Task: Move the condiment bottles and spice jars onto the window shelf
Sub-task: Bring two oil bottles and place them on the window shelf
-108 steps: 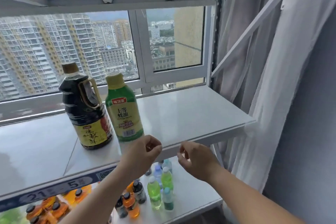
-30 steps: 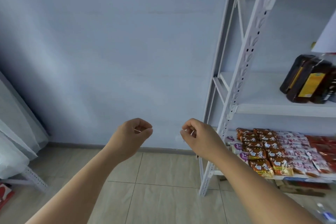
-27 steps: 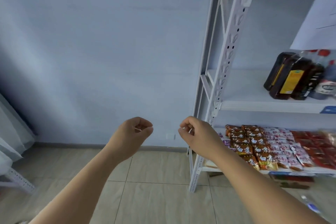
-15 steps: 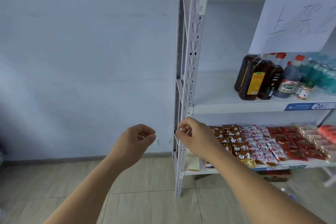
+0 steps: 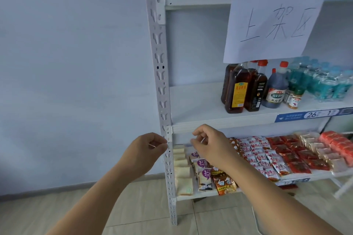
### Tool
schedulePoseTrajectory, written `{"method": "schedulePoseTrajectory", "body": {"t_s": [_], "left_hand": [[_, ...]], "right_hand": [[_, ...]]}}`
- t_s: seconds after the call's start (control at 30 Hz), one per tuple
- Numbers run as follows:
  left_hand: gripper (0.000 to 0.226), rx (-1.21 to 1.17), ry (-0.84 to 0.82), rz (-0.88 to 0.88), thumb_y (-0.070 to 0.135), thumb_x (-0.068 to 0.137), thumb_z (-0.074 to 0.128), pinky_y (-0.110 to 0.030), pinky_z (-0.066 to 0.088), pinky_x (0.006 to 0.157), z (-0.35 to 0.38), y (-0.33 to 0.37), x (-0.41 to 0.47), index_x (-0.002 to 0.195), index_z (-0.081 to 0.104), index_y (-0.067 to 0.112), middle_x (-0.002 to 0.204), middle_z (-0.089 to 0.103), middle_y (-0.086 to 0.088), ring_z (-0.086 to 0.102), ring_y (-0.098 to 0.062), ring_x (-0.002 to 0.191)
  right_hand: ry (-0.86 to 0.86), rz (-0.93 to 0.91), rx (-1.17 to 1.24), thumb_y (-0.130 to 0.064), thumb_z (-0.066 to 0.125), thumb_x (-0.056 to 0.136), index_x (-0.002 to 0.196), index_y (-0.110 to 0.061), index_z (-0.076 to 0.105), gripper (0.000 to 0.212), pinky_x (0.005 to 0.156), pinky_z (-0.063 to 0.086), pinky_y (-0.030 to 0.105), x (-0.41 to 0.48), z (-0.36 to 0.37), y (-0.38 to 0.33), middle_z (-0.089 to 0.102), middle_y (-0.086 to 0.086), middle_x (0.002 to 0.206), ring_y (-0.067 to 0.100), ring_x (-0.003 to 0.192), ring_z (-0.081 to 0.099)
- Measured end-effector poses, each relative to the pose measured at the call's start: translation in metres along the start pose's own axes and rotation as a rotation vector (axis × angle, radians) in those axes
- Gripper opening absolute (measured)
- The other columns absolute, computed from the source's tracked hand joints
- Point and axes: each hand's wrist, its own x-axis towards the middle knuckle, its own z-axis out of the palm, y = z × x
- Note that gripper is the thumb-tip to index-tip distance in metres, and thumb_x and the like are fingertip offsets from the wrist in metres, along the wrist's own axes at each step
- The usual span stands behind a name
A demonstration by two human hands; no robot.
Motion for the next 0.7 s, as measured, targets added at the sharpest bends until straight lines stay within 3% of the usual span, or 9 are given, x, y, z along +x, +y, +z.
{"method": "schedulePoseTrajectory", "body": {"t_s": [0.23, 0.3, 0.5, 0.57, 0.63, 0.7], "left_hand": [[0.004, -0.031, -0.023, 0.04, 0.031, 0.095, 0.067, -0.01, 0.042, 0.053, 0.095, 0.084, 0.067, 0.094, 0.071, 0.031, 0.08, 0.07, 0.013, 0.058, 0.009, 0.056], [0.003, -0.031, -0.021, 0.046, 0.032, 0.095, 0.068, -0.01, 0.044, 0.058, 0.118, 0.104, 0.081, 0.093, 0.07, 0.033, 0.083, 0.071, 0.013, 0.061, 0.008, 0.063], [0.006, -0.033, -0.055, -0.011, 0.036, 0.092, 0.072, -0.03, 0.056, 0.084, 0.152, 0.135, 0.125, 0.092, 0.066, 0.038, 0.097, 0.072, 0.012, 0.069, -0.008, 0.09], [0.011, -0.065, -0.044, -0.016, 0.037, 0.091, 0.074, -0.029, 0.055, 0.082, 0.157, 0.145, 0.147, 0.099, 0.067, 0.034, 0.103, 0.071, 0.012, 0.068, -0.01, 0.094], [0.028, -0.093, -0.063, -0.013, 0.038, 0.09, 0.075, -0.024, 0.052, 0.075, 0.164, 0.157, 0.17, 0.113, 0.065, 0.027, 0.114, 0.068, 0.011, 0.067, -0.011, 0.099], [0.046, -0.112, -0.092, 0.001, 0.042, 0.088, 0.076, -0.023, 0.051, 0.078, 0.17, 0.166, 0.193, 0.127, 0.06, 0.024, 0.123, 0.064, 0.01, 0.065, -0.013, 0.109]], "right_hand": [[0.043, 0.064, 0.018, -0.038, 0.066, 0.095, 0.113, -0.03, 0.06, 0.021, 0.075, 0.055, 0.029, 0.035, -0.097, 0.088, 0.064, -0.014, 0.093, 0.006, 0.082, 0.063], [0.06, 0.095, 0.032, -0.038, 0.066, 0.095, 0.117, -0.028, 0.06, 0.025, 0.076, 0.054, 0.028, 0.047, -0.12, 0.109, 0.063, -0.015, 0.097, 0.004, 0.087, 0.062], [0.076, 0.146, 0.061, -0.038, 0.064, 0.097, 0.125, -0.026, 0.057, 0.032, 0.072, 0.047, 0.019, 0.08, -0.15, 0.145, 0.062, -0.013, 0.106, -0.001, 0.09, 0.06], [0.083, 0.152, 0.075, -0.038, 0.064, 0.097, 0.13, -0.026, 0.055, 0.036, 0.073, 0.047, 0.018, 0.09, -0.154, 0.152, 0.062, -0.013, 0.109, -0.002, 0.092, 0.059], [0.088, 0.168, 0.083, -0.038, 0.065, 0.097, 0.132, -0.025, 0.054, 0.039, 0.073, 0.046, 0.016, 0.098, -0.155, 0.158, 0.062, -0.013, 0.111, -0.002, 0.092, 0.059], [0.08, 0.191, 0.078, -0.038, 0.065, 0.097, 0.132, -0.025, 0.054, 0.039, 0.072, 0.045, 0.015, 0.102, -0.156, 0.163, 0.061, -0.013, 0.112, 0.0, 0.093, 0.059]]}}
